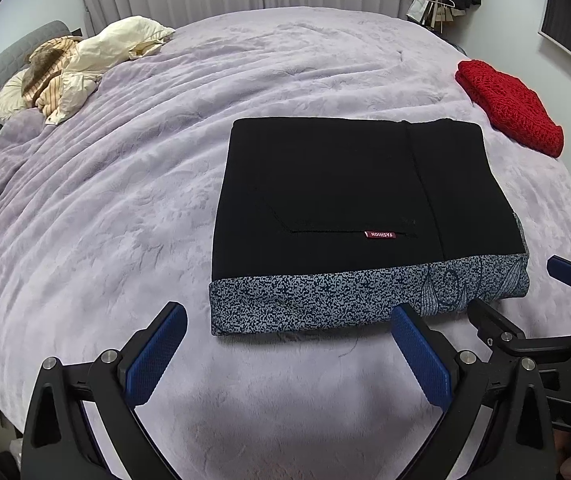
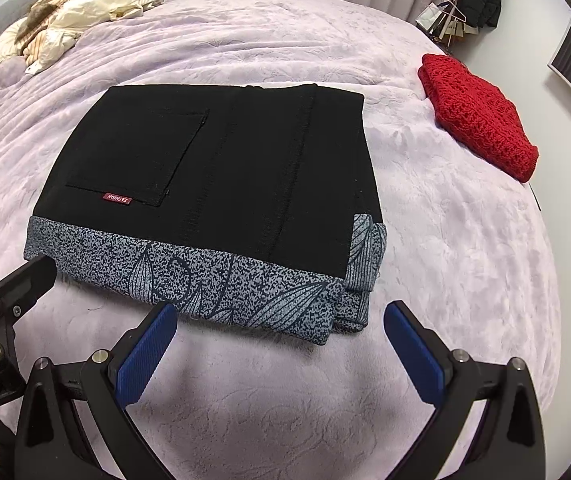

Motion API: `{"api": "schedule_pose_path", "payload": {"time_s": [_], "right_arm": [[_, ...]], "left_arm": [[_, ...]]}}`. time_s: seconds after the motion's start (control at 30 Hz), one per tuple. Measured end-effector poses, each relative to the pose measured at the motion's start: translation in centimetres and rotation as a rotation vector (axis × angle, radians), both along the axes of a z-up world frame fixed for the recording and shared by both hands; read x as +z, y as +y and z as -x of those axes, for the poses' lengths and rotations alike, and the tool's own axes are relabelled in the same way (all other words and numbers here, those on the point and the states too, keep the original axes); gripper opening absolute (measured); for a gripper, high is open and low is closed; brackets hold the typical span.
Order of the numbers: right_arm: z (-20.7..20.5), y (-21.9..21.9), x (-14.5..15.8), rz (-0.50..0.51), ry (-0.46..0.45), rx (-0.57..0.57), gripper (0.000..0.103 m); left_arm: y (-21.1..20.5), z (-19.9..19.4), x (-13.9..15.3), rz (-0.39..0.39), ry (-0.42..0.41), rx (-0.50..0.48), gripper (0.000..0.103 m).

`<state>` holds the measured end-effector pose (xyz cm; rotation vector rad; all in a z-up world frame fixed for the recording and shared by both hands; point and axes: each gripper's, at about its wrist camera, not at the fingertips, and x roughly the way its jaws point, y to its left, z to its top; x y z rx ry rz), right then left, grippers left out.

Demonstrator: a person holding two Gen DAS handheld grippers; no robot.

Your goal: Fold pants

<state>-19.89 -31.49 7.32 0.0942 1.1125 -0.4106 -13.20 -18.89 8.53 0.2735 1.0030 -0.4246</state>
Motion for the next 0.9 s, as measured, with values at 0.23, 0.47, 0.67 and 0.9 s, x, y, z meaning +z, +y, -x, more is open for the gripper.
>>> {"api": "schedule_pose_path", "payload": {"time_s": [0.23,0.47,0.67,0.9], "right_arm": [[0.06,0.22,0.09,0.002,0.002,-0.006,0.103],[0.06,0.44,0.15,0.005,0.002,-0.004,0.103],[0.04,0.72,0.14,0.006,0.003,-0.003,0.103],[-0.04,0.67,0.19,0.006,0.001,-0.003,0.103]], "left_arm": [[0.14,0.16,-0.18,0.001,-0.011,0.006,0.103],[0.26,-0.10,-0.60,-0.037,-0.003,0.016,0.103],[0.25,-0.03,-0.43,-0.034,-0.013,0.008,0.103],[0.22,0.00,-0.32,-0.037,-0.023,-0.001,0.103]]}}
